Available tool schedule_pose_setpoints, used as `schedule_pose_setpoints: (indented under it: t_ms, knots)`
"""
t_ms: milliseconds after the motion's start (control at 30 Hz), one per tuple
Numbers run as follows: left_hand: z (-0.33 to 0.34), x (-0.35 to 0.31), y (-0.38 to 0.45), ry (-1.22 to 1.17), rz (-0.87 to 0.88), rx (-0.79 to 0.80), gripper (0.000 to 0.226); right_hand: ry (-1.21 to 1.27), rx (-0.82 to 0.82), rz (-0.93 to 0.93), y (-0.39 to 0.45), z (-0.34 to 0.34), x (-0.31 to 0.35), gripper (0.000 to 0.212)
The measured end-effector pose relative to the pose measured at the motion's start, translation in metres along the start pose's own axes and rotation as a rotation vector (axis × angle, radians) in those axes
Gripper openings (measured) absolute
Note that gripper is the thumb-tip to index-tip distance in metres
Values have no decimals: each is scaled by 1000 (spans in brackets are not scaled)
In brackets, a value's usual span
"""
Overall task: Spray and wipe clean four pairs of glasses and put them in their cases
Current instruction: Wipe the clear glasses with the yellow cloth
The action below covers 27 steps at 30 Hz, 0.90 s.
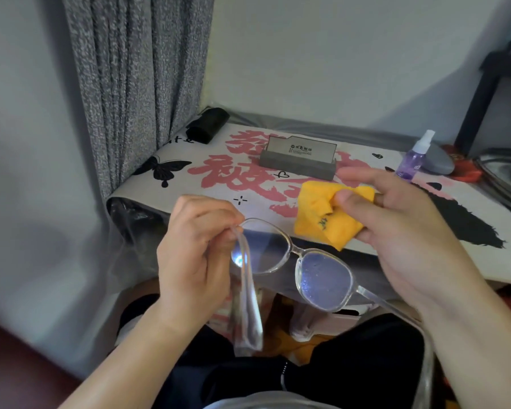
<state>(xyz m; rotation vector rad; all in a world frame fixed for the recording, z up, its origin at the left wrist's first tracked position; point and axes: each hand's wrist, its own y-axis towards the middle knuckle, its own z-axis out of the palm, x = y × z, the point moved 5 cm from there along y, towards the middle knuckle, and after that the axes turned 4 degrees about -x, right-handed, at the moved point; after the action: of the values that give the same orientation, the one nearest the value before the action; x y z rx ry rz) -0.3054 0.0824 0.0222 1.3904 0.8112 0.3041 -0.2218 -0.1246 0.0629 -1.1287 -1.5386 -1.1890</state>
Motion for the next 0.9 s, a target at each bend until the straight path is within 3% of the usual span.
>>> schedule_pose_setpoints:
  t_ms: [67,167,267,367,700,833,900]
  knots:
    - [0,6,0,21,11,4,13,46,127,38,-12,10,-1,17]
    - [-4,16,3,74,0,2,11,74,296,110,-33,15,-6,25]
    - [-7,20,6,89,-1,19,8,230,338,212,-40,14,-8,40]
    - [-7,16,7,95,63,17,21,305,309,271,-32,8,-10,35]
    - [-8,3,17,100,123,88,20,-313,745,254,-40,47,-24,15]
    - [-9,1,20,62,103,104,17,-308,751,241,-41,51,-23,10]
    - [-10,2,22,47,88,112,17,-265,782,268,-42,50,-25,24]
